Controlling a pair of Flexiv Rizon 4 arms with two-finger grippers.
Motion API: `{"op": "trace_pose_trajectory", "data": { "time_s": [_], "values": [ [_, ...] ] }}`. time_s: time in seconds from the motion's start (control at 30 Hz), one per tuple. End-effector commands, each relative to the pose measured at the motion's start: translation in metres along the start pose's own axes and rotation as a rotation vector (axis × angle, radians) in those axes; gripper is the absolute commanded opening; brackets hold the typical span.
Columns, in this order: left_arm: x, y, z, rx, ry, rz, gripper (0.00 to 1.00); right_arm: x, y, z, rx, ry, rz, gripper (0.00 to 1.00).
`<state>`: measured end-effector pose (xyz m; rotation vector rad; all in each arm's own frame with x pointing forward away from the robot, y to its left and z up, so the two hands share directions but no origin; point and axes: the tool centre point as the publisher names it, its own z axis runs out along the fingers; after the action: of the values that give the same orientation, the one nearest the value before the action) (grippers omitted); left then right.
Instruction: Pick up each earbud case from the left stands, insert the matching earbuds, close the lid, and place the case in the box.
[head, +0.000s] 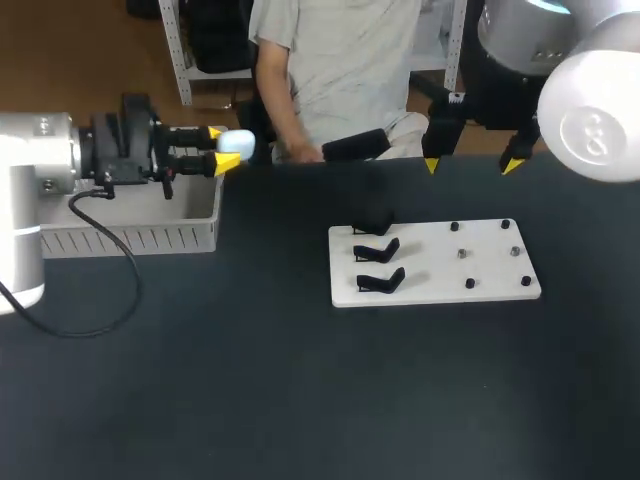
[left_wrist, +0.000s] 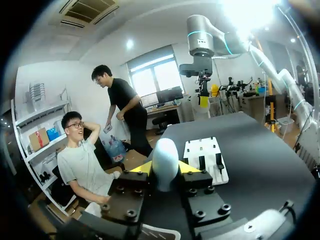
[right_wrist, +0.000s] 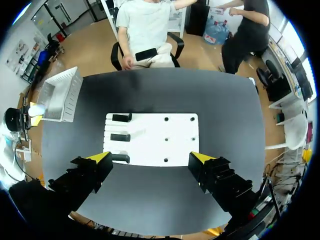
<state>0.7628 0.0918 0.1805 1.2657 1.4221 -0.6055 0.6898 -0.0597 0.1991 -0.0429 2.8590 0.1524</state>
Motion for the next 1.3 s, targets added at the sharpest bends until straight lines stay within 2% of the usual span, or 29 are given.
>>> {"op": "trace_pose_trajectory", "data": {
  "time_s": [0.03,0.2,0.33,0.43,0.67,0.7,0.73,0.77,0.8,1.1,1.3],
  "values": [
    [0.013,0.02,-0.025,-0.084,0.127,-0.001,0.0,0.004,-0.001,-0.001,0.001,-0.034,0.003,1.0],
    [0.045,0.047,-0.038,-0.156,0.224,-0.046,0.0,0.004,-0.001,-0.001,0.001,-0.034,0.003,1.0],
    [0.08,0.069,-0.056,-0.226,0.323,-0.093,0.0,0.004,-0.001,-0.001,0.001,-0.034,0.003,1.0],
    [0.097,0.082,-0.068,-0.288,0.381,-0.11,0.0,0.004,-0.001,-0.001,0.001,-0.034,0.003,1.0],
    [0.116,0.103,-0.081,-0.392,0.441,-0.133,0.0,0.004,-0.001,-0.001,0.001,-0.034,0.003,1.0],
    [0.117,0.105,-0.083,-0.401,0.445,-0.134,0.1,0.004,-0.001,-0.001,0.001,-0.034,0.003,1.0],
    [0.116,0.106,-0.084,-0.41,0.445,-0.129,0.38,0.004,-0.001,-0.001,0.001,-0.034,0.003,1.0],
    [0.115,0.107,-0.085,-0.427,0.442,-0.125,0.73,0.004,-0.001,-0.001,0.001,-0.034,0.003,1.0],
    [0.112,0.108,-0.087,-0.439,0.436,-0.124,1.0,0.004,-0.001,-0.001,0.001,-0.034,0.003,1.0],
    [0.077,0.096,-0.091,-0.476,0.374,-0.059,1.0,0.004,-0.001,-0.001,0.001,-0.034,0.003,1.0],
    [0.077,0.096,-0.091,-0.476,0.374,-0.059,1.0,0.004,-0.001,-0.001,0.001,-0.034,0.003,1.0]
  ]
}}
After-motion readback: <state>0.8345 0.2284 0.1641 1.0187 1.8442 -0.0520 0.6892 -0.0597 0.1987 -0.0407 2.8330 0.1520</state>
